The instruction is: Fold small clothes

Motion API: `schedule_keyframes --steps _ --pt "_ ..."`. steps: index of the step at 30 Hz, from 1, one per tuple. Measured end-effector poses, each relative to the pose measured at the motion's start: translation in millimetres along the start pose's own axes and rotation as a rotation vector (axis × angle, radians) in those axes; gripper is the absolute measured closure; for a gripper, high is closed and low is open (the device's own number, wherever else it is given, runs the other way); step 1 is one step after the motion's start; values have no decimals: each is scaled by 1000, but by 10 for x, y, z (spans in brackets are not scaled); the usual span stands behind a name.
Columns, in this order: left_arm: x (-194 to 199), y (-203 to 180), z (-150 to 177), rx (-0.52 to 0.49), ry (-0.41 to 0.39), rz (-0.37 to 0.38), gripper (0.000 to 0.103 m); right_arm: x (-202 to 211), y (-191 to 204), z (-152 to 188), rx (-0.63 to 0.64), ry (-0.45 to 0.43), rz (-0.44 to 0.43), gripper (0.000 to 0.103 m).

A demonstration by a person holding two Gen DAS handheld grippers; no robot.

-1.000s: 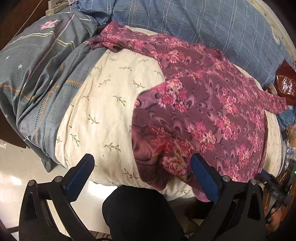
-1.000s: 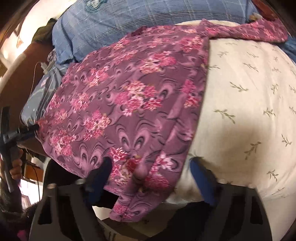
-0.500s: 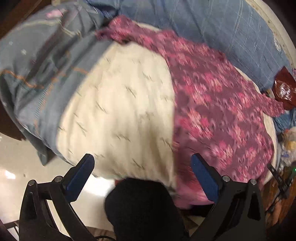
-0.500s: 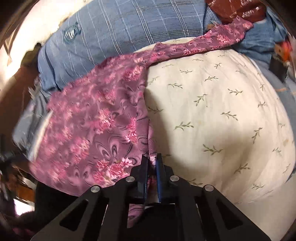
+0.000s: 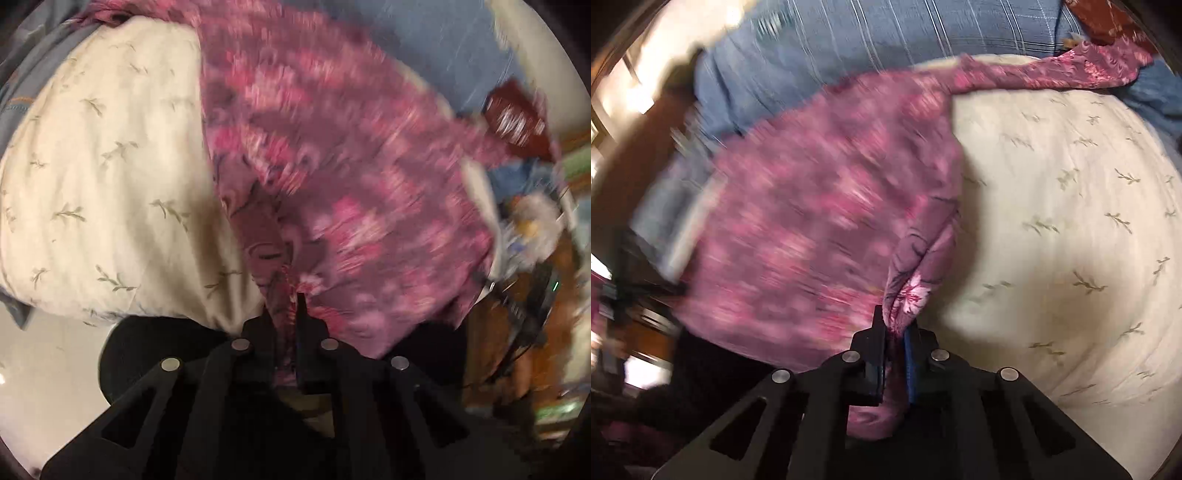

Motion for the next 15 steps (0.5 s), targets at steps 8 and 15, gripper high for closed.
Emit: schedule_keyframes --steps 8,15 --pt "254 268 -148 60 -57 -173 87 324 -270 2 -80 -37 -11 95" --pt "329 587 -165 63 -109 -306 87 195 -545 92 -152 24 83 89"
Point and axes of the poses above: each gripper's, at about its wrist camera, not at the fingertips, and x roughly against the way its jaws point, y to its left, z to its underside, the point moved 6 cm from there along -x, roughly the way its jaws point, and after that the axes turned 15 degrees about x, right-handed, at the moved point
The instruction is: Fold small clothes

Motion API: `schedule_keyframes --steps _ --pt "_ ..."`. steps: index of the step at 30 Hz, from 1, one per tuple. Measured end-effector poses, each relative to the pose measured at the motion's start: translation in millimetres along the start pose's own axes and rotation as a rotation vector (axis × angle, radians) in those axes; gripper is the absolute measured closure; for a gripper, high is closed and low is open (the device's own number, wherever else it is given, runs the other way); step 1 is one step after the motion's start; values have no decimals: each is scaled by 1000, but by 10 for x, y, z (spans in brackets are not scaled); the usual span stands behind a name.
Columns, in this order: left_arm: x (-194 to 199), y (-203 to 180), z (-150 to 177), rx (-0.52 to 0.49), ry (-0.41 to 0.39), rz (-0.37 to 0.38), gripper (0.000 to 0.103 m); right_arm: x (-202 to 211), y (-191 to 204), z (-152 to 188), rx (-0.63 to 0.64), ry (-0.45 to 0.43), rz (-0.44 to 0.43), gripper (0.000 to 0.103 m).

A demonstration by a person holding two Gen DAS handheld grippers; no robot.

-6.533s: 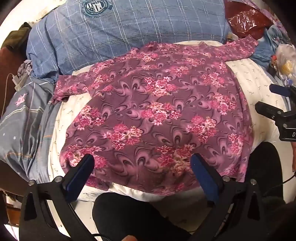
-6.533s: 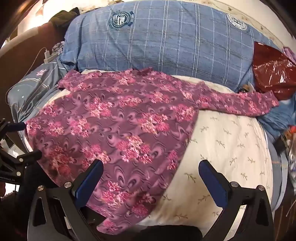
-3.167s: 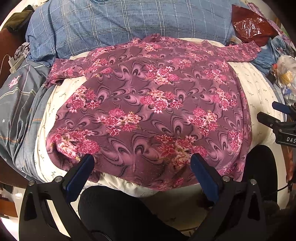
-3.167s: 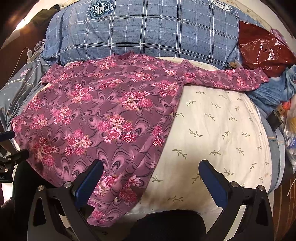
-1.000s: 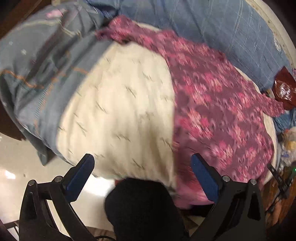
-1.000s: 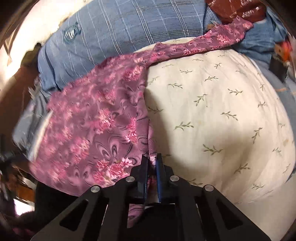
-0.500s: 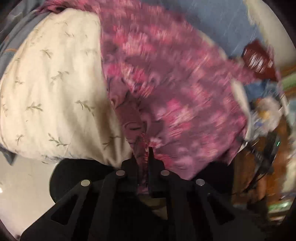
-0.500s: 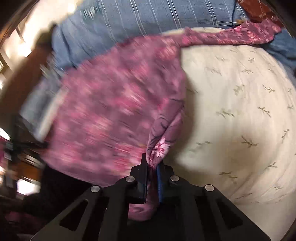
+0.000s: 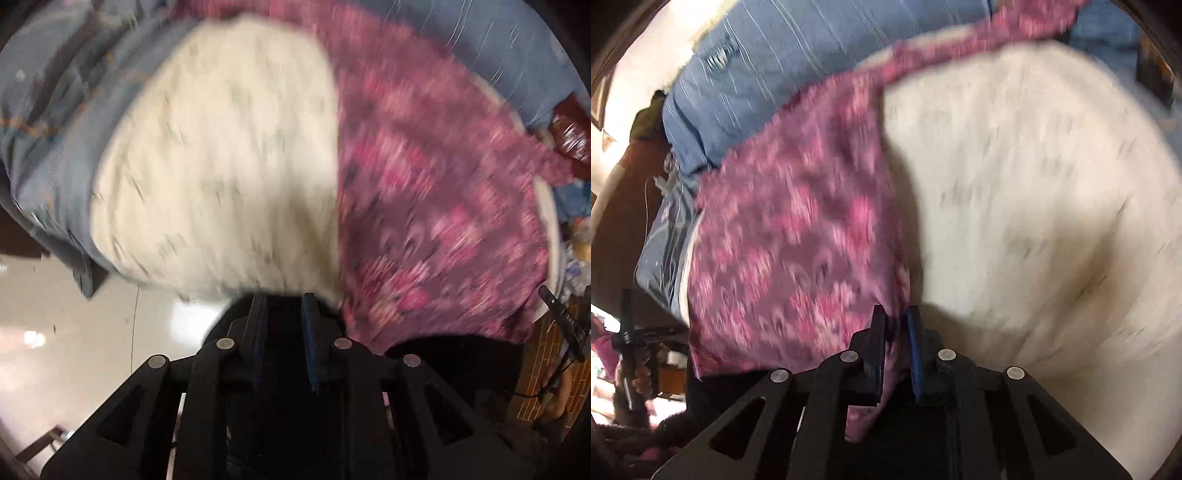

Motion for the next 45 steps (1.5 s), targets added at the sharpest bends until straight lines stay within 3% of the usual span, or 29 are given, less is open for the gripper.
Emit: schedule_keyframes --steps 1,2,4,7,10,12,14,15,17,19,21,22,25,27,29,32,36,37,38,39,42,45 --pt "85 -29 -56 -7 -24 8 80 100 -11 -110 12 -44 13 89" --pt "193 -149 -167 -18 -65 23 63 182 11 -262 16 -90 4 89" --pt "289 -429 -344 -39 -123 50 41 290 59 -576 16 -184 -39 88" --pt "285 -1091 -539 -118 -172 97 39 127 205 -1028 43 -234 -65 86" --pt "50 -1687 -746 -179 -195 99 38 -280 232 -1346 48 -210 -55 82" --pt "-255 -1955 -916 -194 -211 62 38 -708 159 -1419 29 -140 -48 81" --pt "-577 -1979 -991 -193 -215 17 38 -1046 66 -1345 -5 -42 -44 85" --pt "-690 -1992 -1012 -190 -213 0 38 -949 31 -1385 -26 -102 -80 84" --pt "-963 -2030 -1105 -174 -210 -37 38 -795 -163 -1513 -63 -107 -77 84" --pt "-943 -2087 -1202 -182 -298 -51 38 -504 -559 -1723 -106 -187 1 83" --pt "-969 -2136 -1275 -182 -340 -66 37 -174 -1095 -1922 -167 -268 140 76" --pt "-997 -2134 -1290 -168 -340 -60 32 -8 -1425 -2017 -212 -294 218 68" --pt "-1057 -2103 -1320 -149 -393 -43 19 315 -2202 -2254 -273 -325 409 64" --pt "-1070 -2057 -1316 -146 -420 -44 15 391 -2581 -2360 -307 -319 469 63" --pt "-1090 -2021 -1339 -126 -418 -35 12 337 -2838 -2412 -347 -314 470 63" --pt "-1103 -2044 -1350 -128 -417 -36 11 226 -3048 -2415 -381 -297 491 63" --pt "-1102 -2048 -1361 -137 -430 -41 11 111 -3162 -2412 -403 -336 496 65" --pt "-1088 -2063 -1345 -139 -433 -41 11 106 -3174 -2415 -408 -350 486 71" --pt "-1083 -2072 -1338 -137 -435 -39 10 97 -3186 -2418 -407 -360 482 92" --pt "-1099 -2054 -1369 -135 -435 -38 10 99 -3169 -2427 -395 -367 472 95" --pt "-1078 -2067 -1336 -129 -436 -40 10 182 -3036 -2449 -357 -410 485 96" --pt "-1037 -2076 -1322 -113 -438 -42 10 299 -2757 -2451 -305 -457 437 96"
Point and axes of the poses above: each gripper's, at about its wrist camera, not at the fingertips, and x roughly against the way its jaws point, y to its left, z to its underside, the point moved 6 cm from there along -x, roughly the way its jaws point, and after that the axes turned 15 degrees about x, right-handed, at the moved point
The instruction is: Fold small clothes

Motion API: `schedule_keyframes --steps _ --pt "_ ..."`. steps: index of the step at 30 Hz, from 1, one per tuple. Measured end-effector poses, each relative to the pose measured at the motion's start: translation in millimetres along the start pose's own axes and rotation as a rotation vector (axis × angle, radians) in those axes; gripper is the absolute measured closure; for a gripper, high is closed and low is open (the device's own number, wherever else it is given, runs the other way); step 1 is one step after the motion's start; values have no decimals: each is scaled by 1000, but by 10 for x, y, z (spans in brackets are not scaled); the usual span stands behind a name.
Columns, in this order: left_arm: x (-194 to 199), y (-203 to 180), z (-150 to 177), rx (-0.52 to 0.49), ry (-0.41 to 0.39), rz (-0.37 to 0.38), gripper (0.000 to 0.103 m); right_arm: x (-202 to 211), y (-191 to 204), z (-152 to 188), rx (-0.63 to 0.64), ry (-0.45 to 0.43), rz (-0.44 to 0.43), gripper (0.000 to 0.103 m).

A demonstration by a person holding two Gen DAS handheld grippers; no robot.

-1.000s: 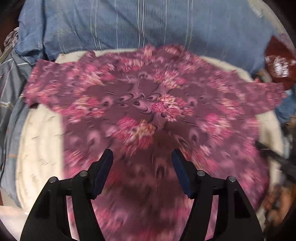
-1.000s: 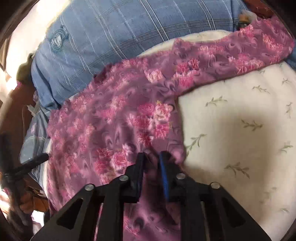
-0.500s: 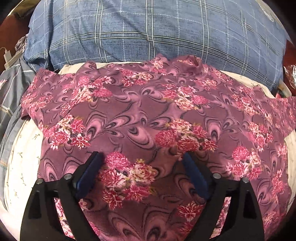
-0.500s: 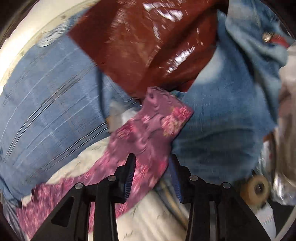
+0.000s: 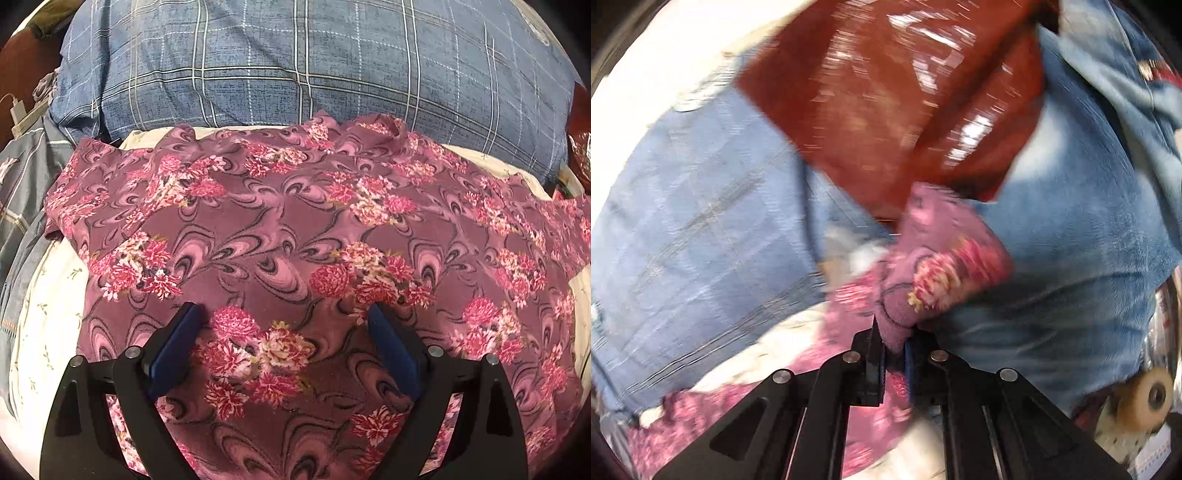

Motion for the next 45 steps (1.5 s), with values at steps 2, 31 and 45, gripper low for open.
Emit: schedule_keyframes --steps 2,31,45 --pt "19 -3 -27 -2 -20 -5 11 115 240 31 61 2 -26 96" --pt "492 1958 -808 324 -82 -114 11 413 5364 2033 365 385 -785 76" --pt "268 1115 -441 281 162 100 11 741 3876 2024 204 360 -690 60"
Point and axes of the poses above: each gripper's, at about its wrist camera, not at the fingertips, and x roughly against the way its jaws point, y to its left, z to its underside, the point moved 6 cm from there along -x, roughly the way its jaws point, and after that the axes turned 15 degrees about x, right-handed, at the moved point
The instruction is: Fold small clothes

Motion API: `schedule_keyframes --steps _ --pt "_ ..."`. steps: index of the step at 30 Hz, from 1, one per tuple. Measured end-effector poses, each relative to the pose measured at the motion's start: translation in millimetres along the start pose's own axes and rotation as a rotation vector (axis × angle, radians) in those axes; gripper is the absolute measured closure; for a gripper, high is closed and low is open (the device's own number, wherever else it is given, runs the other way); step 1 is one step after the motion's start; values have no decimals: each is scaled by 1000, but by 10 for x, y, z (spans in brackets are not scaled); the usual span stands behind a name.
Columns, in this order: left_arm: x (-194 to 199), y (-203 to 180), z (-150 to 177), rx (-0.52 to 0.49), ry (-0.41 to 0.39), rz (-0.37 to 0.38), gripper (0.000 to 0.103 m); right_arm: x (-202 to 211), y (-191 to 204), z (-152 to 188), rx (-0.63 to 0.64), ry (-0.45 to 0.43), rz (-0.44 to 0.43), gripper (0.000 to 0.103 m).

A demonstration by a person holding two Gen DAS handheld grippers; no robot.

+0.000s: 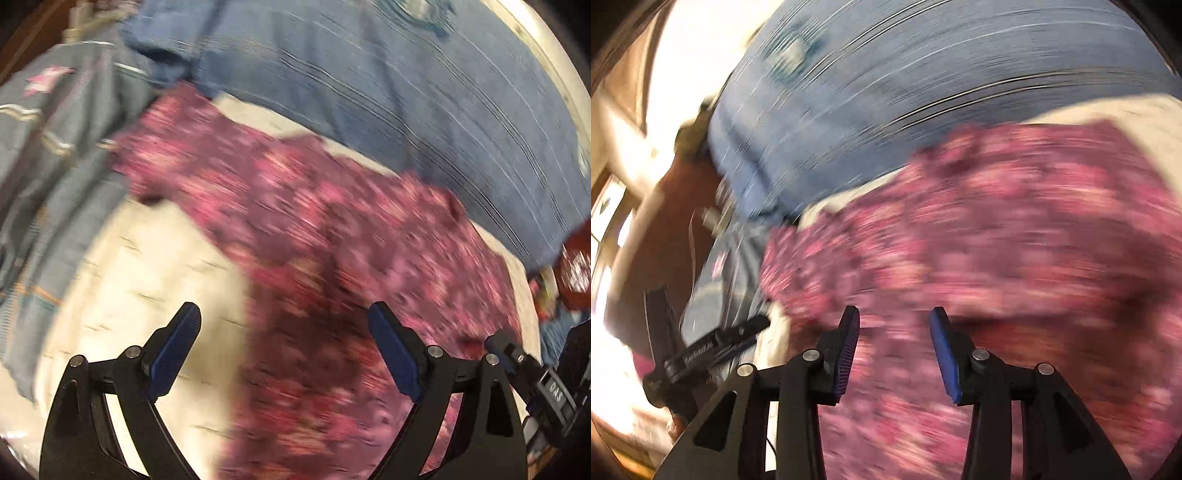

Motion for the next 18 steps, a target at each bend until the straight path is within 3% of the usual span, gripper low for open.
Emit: schedule_keyframes --steps 5,9,10,11,12,15,18 --pt "-317 -274 69 -27 43 -27 11 481 -921 158 -256 -116 64 61" --pt "-476 -448 -106 -54 -16 -69 14 472 -1398 154 -432 -191 34 65" --pt "-501 -471 -149 -59 -29 -79 38 447 -1450 133 -454 -215 18 69" --pt "-532 -511 -230 -73 -31 -83 79 433 -1502 92 -470 -234 0 86" --pt "-544 -544 -279 -70 -5 -72 90 414 -1532 39 -473 -239 -10 101" --pt "-444 -506 -443 -15 -20 -47 92 620 -1432 -230 -395 -343 -39 99" --pt "-531 -333 -463 -28 -30 -143 91 693 -1496 -200 -359 -329 10 99"
Point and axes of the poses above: each gripper's, at about its wrist camera, not at the fingertips, and x roughly against the way its jaws point, y to its left, z to its underside, the point moved 6 cm from there along -x, roughly the way its jaws point, and after that the axes turned 15 degrees about x, right-handed, at the moved point
